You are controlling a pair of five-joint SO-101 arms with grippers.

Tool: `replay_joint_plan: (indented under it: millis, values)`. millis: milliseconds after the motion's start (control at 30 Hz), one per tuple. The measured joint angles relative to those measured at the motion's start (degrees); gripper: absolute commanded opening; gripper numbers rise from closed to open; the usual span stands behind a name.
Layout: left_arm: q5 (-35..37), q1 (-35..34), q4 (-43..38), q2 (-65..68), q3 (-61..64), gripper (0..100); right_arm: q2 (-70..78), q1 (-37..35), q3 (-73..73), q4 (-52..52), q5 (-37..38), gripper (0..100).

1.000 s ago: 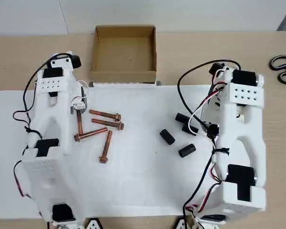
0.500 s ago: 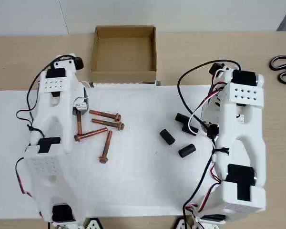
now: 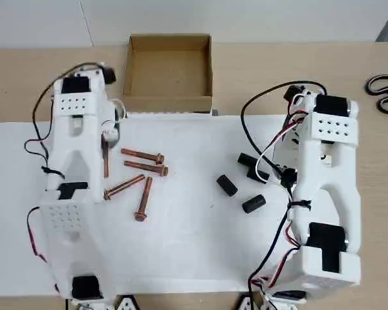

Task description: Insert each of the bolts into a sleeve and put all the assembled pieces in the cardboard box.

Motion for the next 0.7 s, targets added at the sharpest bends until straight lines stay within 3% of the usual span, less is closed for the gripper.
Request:
replay_joint_plan:
  millis: [433,700]
  values:
    - [-0.09,9.14,0.7,-19.52,6.59,0,-12.57,0.0,0.26,0.0,0.0,0.3]
    - [0.18,11.6,0.88,-35.6,11.43,0,-24.88,-4.31,10.73,0.09,4.92,0.3]
